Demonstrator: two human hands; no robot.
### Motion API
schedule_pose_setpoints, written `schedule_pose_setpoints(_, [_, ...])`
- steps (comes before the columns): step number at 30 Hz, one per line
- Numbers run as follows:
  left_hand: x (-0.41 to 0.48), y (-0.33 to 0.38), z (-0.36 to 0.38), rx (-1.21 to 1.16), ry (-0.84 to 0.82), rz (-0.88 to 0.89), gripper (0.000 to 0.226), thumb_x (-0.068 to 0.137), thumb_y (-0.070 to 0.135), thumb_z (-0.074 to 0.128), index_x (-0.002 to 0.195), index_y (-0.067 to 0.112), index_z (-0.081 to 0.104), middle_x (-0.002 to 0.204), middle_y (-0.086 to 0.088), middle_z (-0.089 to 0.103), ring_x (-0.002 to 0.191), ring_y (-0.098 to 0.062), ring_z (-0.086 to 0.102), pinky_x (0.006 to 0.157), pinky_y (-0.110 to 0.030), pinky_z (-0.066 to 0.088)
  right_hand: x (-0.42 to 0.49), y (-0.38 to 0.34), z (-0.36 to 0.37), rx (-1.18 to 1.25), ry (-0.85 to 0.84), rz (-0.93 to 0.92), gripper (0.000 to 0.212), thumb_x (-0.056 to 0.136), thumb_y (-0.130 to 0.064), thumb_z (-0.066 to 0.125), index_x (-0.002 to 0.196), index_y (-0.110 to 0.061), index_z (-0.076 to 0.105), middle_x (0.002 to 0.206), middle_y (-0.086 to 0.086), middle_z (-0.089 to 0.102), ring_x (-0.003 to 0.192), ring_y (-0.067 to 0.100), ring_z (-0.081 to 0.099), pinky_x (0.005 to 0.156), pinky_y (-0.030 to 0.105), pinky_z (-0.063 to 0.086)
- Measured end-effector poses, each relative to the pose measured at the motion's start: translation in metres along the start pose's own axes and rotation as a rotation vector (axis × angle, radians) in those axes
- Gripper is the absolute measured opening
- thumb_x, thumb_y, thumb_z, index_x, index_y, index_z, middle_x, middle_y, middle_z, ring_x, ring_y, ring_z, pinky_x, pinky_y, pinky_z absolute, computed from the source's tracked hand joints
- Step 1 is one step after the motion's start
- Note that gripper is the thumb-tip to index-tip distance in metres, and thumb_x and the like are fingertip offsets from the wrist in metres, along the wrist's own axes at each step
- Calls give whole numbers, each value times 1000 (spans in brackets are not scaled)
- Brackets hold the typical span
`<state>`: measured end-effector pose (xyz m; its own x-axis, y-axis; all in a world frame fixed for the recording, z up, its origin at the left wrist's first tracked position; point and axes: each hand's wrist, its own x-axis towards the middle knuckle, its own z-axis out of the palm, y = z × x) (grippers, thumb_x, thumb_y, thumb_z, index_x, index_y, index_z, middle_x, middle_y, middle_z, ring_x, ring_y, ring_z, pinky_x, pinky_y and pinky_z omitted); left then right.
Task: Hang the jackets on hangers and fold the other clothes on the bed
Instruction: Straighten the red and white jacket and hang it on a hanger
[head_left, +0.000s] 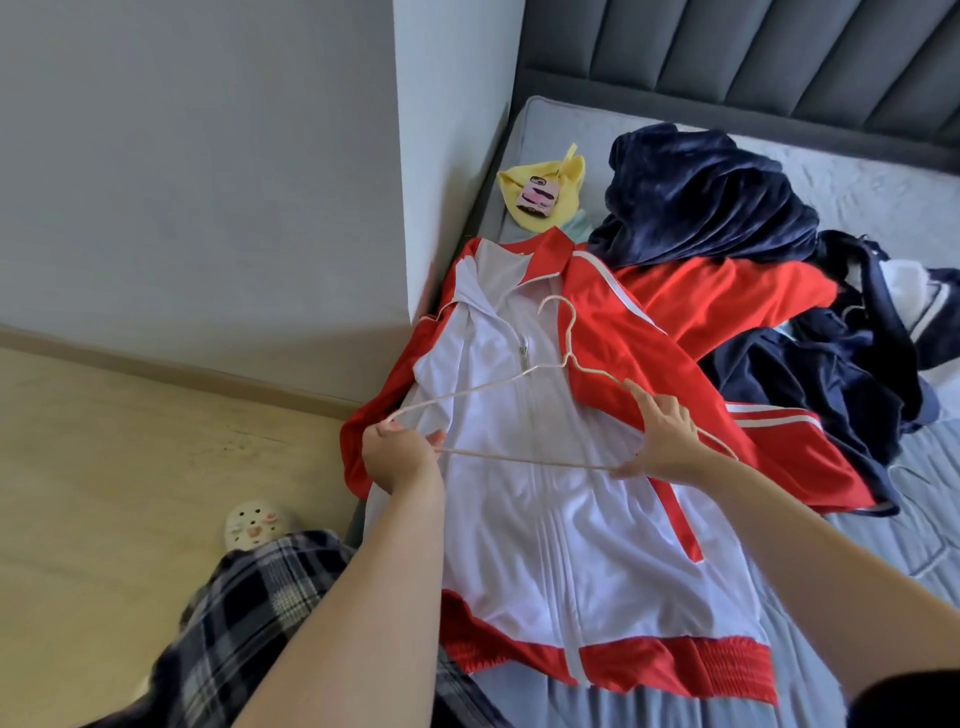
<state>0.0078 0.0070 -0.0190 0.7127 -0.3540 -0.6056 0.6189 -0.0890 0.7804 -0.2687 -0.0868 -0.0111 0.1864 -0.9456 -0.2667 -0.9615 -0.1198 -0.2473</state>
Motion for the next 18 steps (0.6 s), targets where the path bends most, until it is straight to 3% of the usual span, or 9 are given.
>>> schedule_pose_setpoints(2, [1, -3, 0, -107, -14, -158, 19, 100, 14, 33, 92, 6, 49, 85, -9, 53, 63, -30, 62, 61, -38, 57, 7, -4, -9, 116, 99, 60, 105, 61, -56, 80, 147, -36, 24, 138, 15, 33, 128, 38, 31, 110, 49, 23])
schedule_pose_setpoints(4, [-5, -5, 0, -227, -30, -322, 20, 100, 15, 36, 87, 5, 48, 75, -9, 52, 59, -30, 62, 57, -36, 57, 18, -11, -21, 102, 317, 84, 83, 66, -64, 71, 137, -30, 44, 135, 15, 41, 126, 38, 35, 109, 48, 22])
schedule_pose_setpoints(8, [-16, -9, 8, -211, -240, -332, 27, 100, 10, 26, 78, 9, 42, 62, -7, 51, 56, -27, 69, 57, -34, 54, 43, -35, -39, 40, 605, 71, 59, 70, -47, 73, 115, -12, 60, 114, 17, 55, 110, 38, 45, 104, 44, 28])
schedule_pose_setpoints(12, [-13, -15, 19, -146, -404, -300, 30, 103, 13, 25, 80, 8, 44, 70, -10, 55, 74, -27, 69, 71, -36, 54, 80, -68, -36, 8, 601, 99, 31, 80, -29, 64, 103, -7, 65, 110, 16, 57, 106, 37, 46, 95, 45, 35])
schedule_pose_setpoints(15, [-5, -18, 27, 5, -446, -242, 29, 101, 6, 34, 79, 3, 53, 72, -13, 57, 71, -25, 63, 67, -30, 52, 108, -67, -27, -43, 555, 166, 33, 91, -29, 52, 108, -3, 64, 115, 19, 57, 111, 39, 45, 96, 47, 34])
schedule_pose_setpoints(18, [9, -17, 38, 364, -483, 61, 27, 93, -4, 43, 87, 4, 67, 77, -7, 63, 72, -22, 63, 71, -32, 52, 125, -47, -6, -99, 499, 213, 37, 95, -30, 47, 111, 0, 63, 119, 22, 57, 117, 39, 44, 98, 47, 32])
